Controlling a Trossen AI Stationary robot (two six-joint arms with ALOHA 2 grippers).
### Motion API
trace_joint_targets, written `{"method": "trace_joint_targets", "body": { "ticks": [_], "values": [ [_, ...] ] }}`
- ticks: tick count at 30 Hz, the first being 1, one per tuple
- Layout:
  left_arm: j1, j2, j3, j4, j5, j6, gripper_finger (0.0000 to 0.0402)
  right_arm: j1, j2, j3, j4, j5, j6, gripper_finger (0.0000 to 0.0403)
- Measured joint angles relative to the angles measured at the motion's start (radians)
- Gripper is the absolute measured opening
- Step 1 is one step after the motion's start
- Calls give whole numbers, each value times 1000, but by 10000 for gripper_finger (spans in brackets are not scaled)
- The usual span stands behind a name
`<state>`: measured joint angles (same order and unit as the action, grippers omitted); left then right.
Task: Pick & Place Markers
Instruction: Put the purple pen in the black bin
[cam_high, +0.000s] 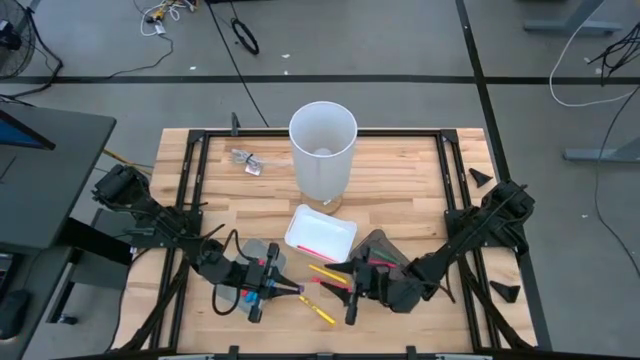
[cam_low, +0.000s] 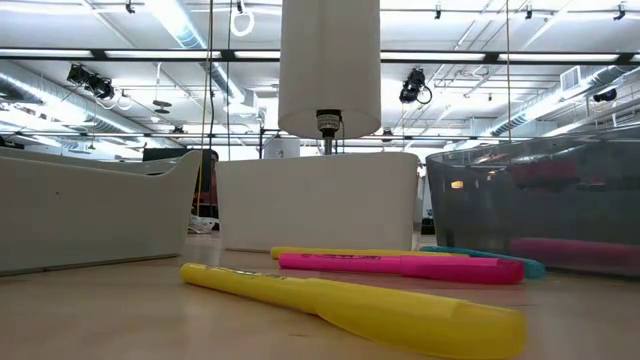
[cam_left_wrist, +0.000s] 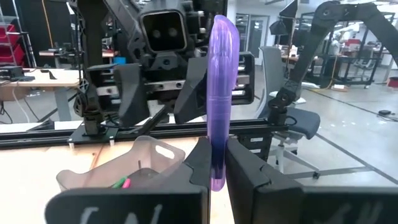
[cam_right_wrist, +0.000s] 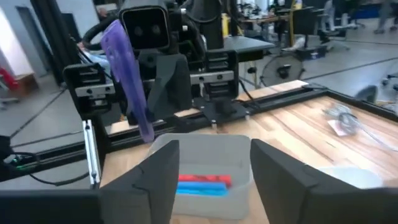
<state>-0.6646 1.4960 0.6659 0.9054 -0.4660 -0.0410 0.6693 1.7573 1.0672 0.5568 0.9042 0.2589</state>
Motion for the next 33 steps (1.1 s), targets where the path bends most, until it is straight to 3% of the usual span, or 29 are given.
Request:
{"method": "trace_joint_targets", "body": {
  "ticks": [10, 17, 33],
  "values": [
    [34, 0, 0, 9, 2, -5, 26, -63, 0, 0, 113, -217, -67, 206],
    [78, 1, 0, 18, 60, -43, 26, -73, 0, 0, 128, -225, -89, 193],
    [130, 10, 0, 23, 71, -67, 26, -106, 0, 0, 147, -296, -101, 186]
  ]
}}
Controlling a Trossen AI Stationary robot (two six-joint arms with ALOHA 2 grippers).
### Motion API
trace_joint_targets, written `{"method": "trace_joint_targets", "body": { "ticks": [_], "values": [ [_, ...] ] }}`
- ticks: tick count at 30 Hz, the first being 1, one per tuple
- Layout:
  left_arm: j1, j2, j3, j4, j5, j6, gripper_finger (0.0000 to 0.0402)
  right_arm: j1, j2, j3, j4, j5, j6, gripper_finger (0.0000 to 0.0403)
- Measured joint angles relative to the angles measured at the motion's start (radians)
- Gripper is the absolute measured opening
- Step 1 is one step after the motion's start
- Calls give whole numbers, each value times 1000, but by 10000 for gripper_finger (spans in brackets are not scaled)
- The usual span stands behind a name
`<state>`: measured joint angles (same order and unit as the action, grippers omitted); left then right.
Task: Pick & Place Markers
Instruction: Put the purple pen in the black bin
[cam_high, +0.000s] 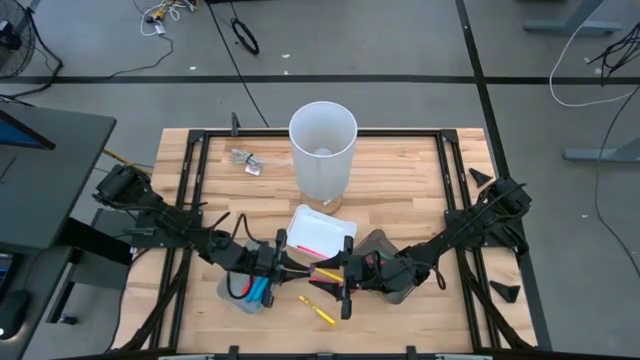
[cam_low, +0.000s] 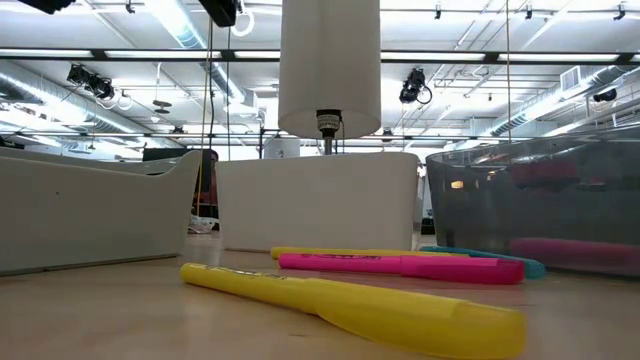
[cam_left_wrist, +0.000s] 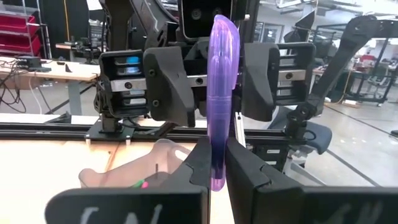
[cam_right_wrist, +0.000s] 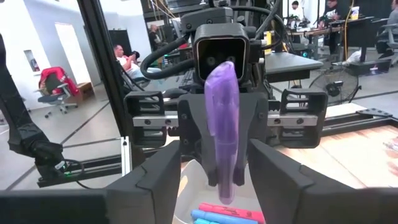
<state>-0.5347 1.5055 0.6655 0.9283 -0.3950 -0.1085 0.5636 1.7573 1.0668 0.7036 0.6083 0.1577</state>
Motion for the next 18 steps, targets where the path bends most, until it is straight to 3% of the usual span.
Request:
{"method": "trace_joint_targets", "body": {
  "ticks": [18],
  "values": [
    [16, 0, 0, -9, -3, -23, 26, -31, 6, 0, 2, -9, 36, 35]
  ]
}}
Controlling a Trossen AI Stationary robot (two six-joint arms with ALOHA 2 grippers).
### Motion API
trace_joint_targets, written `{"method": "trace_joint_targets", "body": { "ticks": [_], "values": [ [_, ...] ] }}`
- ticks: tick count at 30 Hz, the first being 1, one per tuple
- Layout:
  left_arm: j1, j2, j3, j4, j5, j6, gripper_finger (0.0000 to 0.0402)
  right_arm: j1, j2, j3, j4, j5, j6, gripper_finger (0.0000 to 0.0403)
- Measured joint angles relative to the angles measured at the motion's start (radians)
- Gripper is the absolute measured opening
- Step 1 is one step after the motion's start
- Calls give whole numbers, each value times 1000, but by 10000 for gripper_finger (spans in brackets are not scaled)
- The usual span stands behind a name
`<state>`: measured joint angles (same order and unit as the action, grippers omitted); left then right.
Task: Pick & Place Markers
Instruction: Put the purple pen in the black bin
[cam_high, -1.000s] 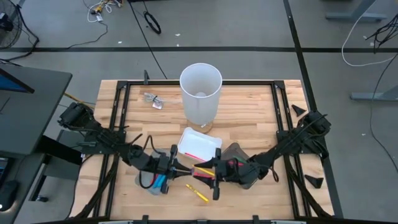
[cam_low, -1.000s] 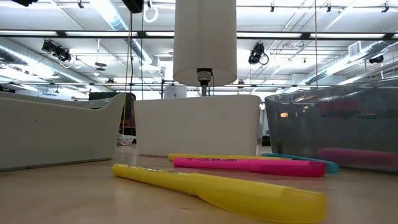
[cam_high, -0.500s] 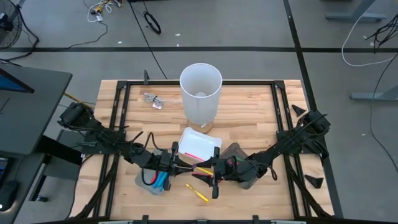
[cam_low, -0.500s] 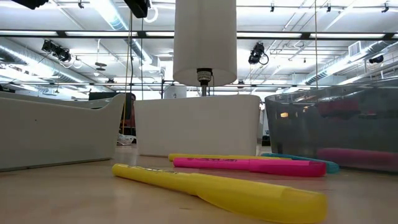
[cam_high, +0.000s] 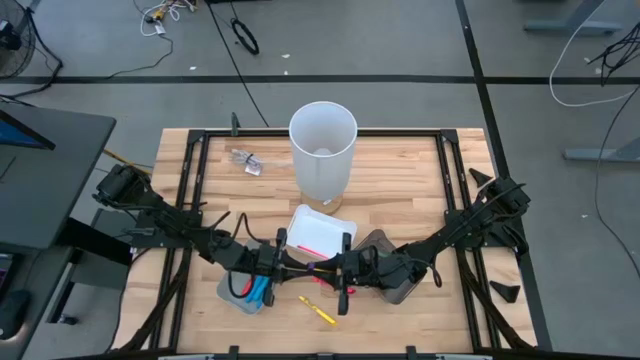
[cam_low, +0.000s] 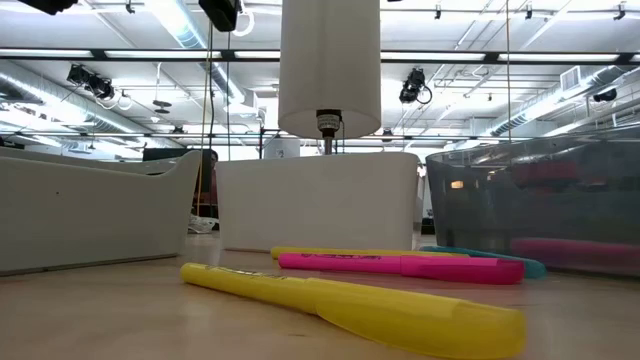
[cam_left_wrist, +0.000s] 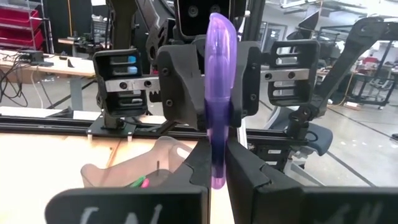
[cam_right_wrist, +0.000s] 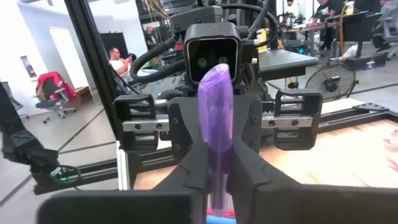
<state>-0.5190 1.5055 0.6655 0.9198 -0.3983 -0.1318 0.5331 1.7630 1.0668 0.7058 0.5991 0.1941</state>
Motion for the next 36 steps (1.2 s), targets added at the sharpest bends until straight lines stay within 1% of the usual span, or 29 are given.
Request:
{"method": "trace_joint_targets", "body": {
  "ticks": [2, 11, 15, 18, 22, 26, 28, 33, 36],
  "values": [
    [0, 0, 0, -4, -5, -1, 28, -3, 0, 0, -5, -11, 13, 21],
    [0, 0, 0, -14, -9, -17, 35, -3, 0, 0, -5, -10, 27, 20],
    [0, 0, 0, -21, 16, -42, 60, -4, 1, 0, -6, -16, 27, 20],
    [-5, 0, 1, -59, 43, -76, 86, 1, -2, 0, -28, -14, 36, 20],
    [-24, 0, 1, -110, 46, -101, 115, 7, -18, 0, -114, -12, 97, 20],
    [-41, 0, 1, -171, 55, -129, 131, 13, -42, 0, -211, -8, 172, 20],
    [-49, 0, 1, -196, 56, -149, 134, 14, -60, 0, -290, -10, 235, 20],
    [-68, 0, 1, -242, 55, -194, 130, 13, -130, 1, -551, -10, 438, 20],
    [-73, 0, 1, -253, 56, -199, 127, 8, -175, 1, -692, -23, 550, 20]
  ]
}}
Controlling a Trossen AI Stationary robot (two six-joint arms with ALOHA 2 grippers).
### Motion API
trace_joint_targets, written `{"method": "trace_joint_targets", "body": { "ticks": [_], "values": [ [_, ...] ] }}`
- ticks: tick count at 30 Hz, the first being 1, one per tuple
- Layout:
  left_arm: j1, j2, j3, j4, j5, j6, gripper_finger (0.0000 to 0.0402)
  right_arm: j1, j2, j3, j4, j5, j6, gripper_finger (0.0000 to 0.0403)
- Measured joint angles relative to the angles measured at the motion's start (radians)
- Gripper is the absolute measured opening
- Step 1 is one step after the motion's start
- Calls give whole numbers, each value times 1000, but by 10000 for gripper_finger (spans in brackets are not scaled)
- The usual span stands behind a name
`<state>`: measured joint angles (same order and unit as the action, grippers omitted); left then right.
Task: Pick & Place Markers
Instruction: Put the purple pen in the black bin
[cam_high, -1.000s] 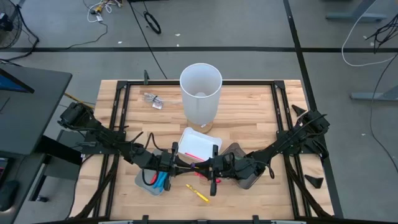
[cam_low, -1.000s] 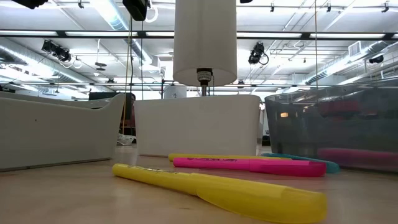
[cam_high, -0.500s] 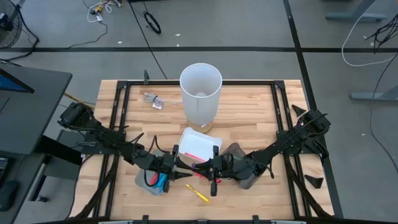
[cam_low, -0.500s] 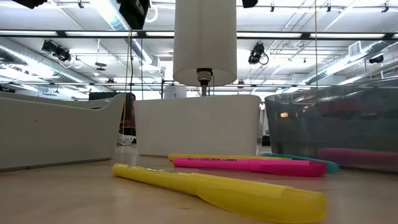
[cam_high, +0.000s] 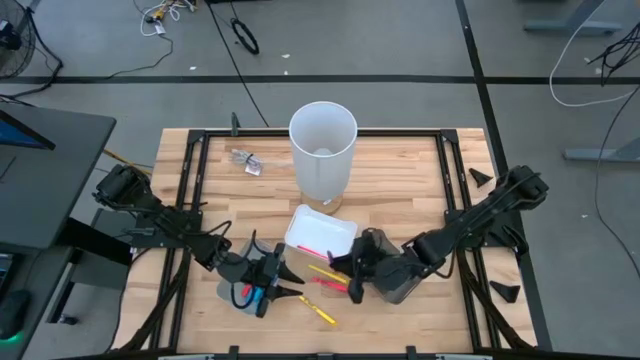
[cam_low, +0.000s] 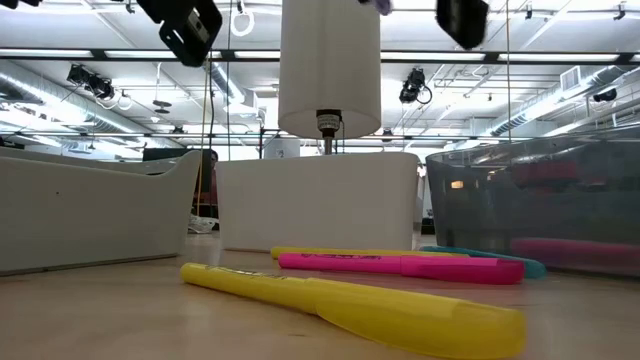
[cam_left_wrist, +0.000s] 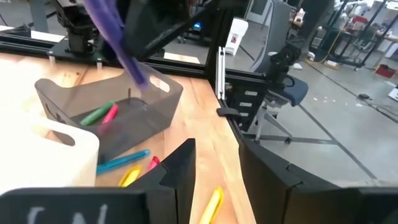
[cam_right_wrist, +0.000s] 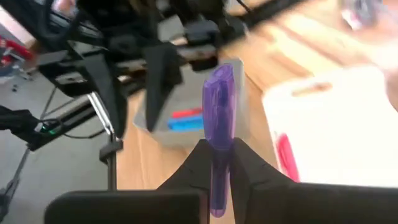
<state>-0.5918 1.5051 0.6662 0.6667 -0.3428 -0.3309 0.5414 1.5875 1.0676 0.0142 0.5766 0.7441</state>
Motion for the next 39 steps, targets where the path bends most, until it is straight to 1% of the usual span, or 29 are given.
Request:
{"method": "trace_joint_targets", "body": {
  "ticks": [4, 8, 10, 12, 14, 19, 24, 31, 33, 39],
  "values": [
    [-3, 0, 0, -8, 0, 0, 127, -22, -42, 0, -152, -69, 121, 20],
    [-3, 0, 0, -10, 0, 0, 126, -61, -53, 7, -296, -198, 229, 20],
    [-3, 0, 0, -11, 0, 0, 126, -83, -51, 33, -417, -269, 276, 20],
    [-3, 0, 0, -15, 0, 0, 126, -98, -42, 71, -532, -315, 313, 20],
    [-3, 0, 0, -17, 0, 0, 126, -104, -42, 107, -660, -331, 336, 20],
    [-3, 0, 0, -35, 0, 0, 126, -102, -42, 216, -889, -365, 406, 20],
    [-3, 0, 0, -42, 0, 0, 126, -109, -42, 278, -1030, -440, 459, 20],
    [-3, 0, 0, -43, 0, -15, 126, -115, -42, 308, -1200, -537, 505, 20],
    [-3, 0, 0, -43, 0, -17, 126, -115, -42, 309, -1226, -556, 505, 20],
    [-3, 0, 0, -43, 0, -17, 126, -115, -42, 309, -1227, -555, 486, 20]
  ]
}}
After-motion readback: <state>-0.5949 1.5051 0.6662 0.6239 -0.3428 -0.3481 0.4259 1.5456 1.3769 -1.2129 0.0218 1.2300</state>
